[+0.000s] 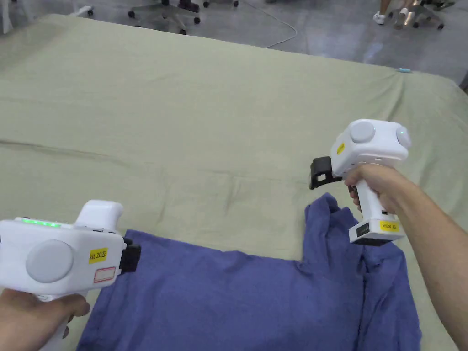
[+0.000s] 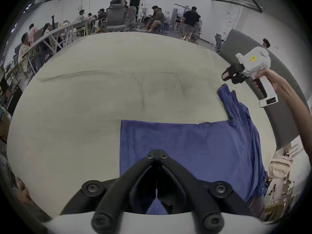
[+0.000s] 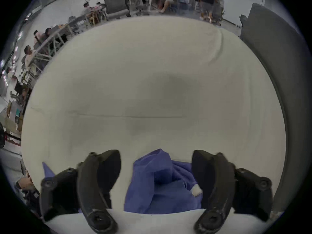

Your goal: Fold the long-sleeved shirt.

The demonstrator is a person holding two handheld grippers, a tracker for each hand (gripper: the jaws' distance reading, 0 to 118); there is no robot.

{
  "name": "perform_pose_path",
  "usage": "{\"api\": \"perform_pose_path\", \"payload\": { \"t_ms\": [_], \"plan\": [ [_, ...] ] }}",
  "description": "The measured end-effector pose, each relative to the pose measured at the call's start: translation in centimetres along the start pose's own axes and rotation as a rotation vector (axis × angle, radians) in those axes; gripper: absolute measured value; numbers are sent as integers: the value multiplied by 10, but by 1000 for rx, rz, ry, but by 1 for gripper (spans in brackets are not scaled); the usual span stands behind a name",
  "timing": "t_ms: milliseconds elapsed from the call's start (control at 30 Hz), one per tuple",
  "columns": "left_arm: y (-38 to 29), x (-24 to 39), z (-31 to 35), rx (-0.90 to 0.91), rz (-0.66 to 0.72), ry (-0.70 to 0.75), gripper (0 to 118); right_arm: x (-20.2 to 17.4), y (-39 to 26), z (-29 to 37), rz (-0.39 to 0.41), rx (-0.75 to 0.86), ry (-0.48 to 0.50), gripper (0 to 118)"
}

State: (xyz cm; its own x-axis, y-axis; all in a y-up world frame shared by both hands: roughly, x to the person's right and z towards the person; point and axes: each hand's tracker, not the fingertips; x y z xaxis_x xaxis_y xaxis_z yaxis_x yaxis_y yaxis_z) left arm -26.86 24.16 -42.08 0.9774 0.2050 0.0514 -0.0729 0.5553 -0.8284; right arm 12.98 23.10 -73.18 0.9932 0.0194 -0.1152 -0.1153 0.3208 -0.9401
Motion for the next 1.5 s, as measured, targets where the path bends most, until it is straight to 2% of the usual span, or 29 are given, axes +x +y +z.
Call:
{"api": "perform_pose_path", "payload": {
  "t_ms": [67,133,167,200,233,300,433,633,800,967,1033,1133,1233,1300,1367,1400,1467,1500],
  "plan": [
    [-1,-1,0,-3,6,1,0,-2,-1,-20,7,-87,-35,70],
    [0,-3,2,-4,7,8,0,-5,-9,-39,24,-199,-52,61],
    [-1,-2,3,-3,6,11,0,-8,-15,-47,39,-257,-72,48],
    [-1,-3,4,0,6,14,0,-11,-21,-50,52,-232,-58,44],
    [-1,-4,5,2,8,15,0,-14,-21,-42,52,-166,-85,40],
    [-1,-4,6,4,14,14,0,-16,-23,-35,43,-146,-57,8],
    [-4,-1,12,5,9,16,0,-13,-31,-8,1,-57,-55,8],
    [-7,4,23,19,-11,0,0,2,-63,92,66,160,27,8],
    [-16,9,31,24,-12,6,0,10,-144,184,140,318,83,8],
    [-33,17,46,16,-25,-30,0,20,-255,230,190,347,102,8],
    [-40,22,51,16,-50,-29,0,24,-295,229,207,324,111,8],
    [-50,29,60,22,-57,-44,0,24,-359,204,202,193,115,9],
    [-55,33,66,24,-55,-57,0,23,-394,164,207,62,116,9],
    [-57,36,68,24,-64,-61,0,23,-407,132,178,2,116,9],
    [-59,39,71,22,-69,-55,0,22,-410,107,187,16,107,10],
    [-60,40,74,24,-73,-55,0,23,-409,98,165,1,95,10],
    [-63,40,78,27,-72,-54,0,26,-406,97,119,11,117,20],
    [-64,40,79,27,-73,-55,0,28,-403,99,119,14,118,36]
  ]
}}
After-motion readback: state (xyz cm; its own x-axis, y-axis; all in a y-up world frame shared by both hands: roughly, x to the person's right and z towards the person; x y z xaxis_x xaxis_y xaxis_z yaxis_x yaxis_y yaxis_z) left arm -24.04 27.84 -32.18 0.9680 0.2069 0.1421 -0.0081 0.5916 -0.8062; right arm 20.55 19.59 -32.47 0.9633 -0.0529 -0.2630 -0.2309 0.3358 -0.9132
